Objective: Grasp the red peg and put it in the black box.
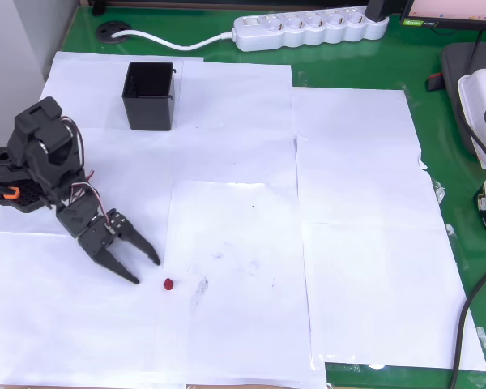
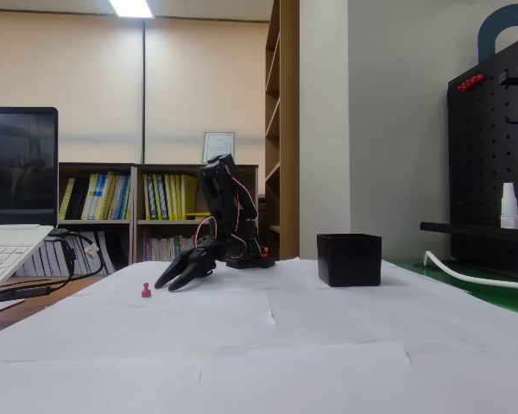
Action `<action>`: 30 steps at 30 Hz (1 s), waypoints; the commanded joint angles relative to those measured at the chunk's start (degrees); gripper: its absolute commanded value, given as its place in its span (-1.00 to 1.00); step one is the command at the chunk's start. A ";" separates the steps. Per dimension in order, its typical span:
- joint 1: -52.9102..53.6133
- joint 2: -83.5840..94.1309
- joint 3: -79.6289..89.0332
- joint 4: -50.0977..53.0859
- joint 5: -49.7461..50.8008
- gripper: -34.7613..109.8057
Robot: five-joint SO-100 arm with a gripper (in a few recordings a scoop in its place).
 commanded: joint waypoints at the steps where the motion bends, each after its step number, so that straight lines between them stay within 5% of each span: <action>1: 1.05 0.70 2.99 0.97 0.09 -0.29; 30: -2.64 2.55 12.66 7.03 0.18 -0.27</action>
